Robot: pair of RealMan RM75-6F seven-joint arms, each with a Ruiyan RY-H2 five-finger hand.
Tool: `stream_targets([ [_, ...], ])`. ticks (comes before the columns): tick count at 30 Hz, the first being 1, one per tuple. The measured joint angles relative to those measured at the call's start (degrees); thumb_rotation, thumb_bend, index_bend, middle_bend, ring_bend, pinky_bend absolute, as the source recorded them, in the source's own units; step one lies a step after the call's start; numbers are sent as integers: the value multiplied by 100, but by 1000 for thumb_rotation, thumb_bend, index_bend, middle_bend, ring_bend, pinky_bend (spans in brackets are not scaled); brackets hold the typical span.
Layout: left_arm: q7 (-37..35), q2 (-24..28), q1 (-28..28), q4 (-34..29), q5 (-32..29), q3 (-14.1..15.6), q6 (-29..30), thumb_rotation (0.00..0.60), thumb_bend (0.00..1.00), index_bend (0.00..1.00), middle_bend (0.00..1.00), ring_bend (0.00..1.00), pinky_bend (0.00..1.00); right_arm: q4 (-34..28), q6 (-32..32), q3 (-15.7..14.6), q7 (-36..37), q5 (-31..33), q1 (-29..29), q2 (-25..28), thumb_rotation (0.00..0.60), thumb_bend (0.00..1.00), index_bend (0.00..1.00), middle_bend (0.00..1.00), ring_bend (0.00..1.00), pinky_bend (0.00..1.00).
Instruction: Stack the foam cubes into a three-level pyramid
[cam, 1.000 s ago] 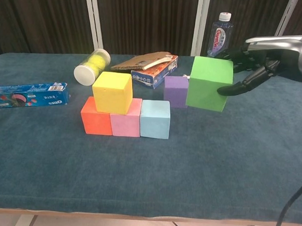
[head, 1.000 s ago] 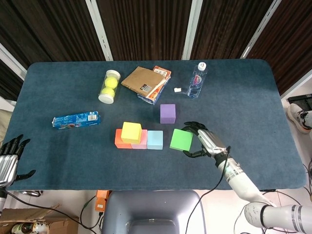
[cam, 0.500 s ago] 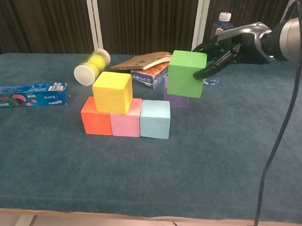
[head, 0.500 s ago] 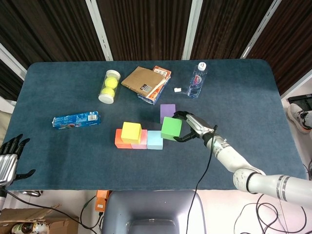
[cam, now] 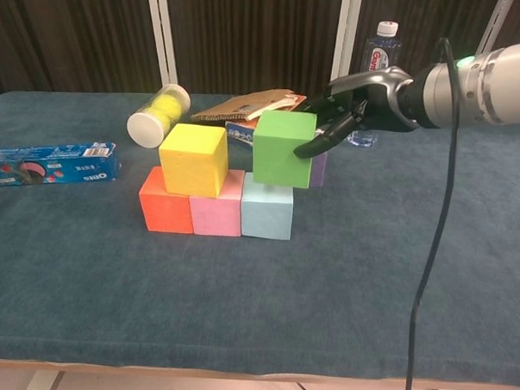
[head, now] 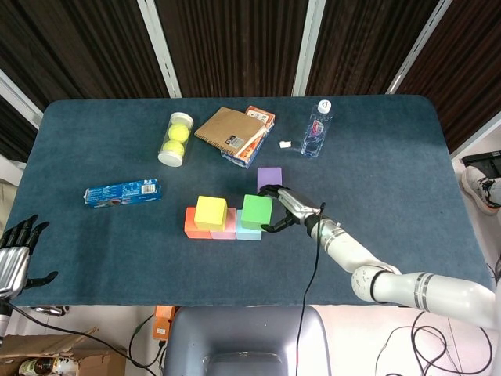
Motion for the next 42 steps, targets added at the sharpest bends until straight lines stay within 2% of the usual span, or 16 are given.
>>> stream_targets([
  [20, -89, -15, -31, 57, 9, 12, -93, 600, 10, 147, 0, 0, 115, 649, -33, -90, 21, 123, 367, -638, 600, 285, 412, 103, 0, 0],
  [42, -173, -5, -10, 109, 11, 30, -106, 600, 10, 147, 0, 0, 115, 861, -45, -61, 75, 124, 528, -931, 600, 286, 404, 103, 0, 0],
])
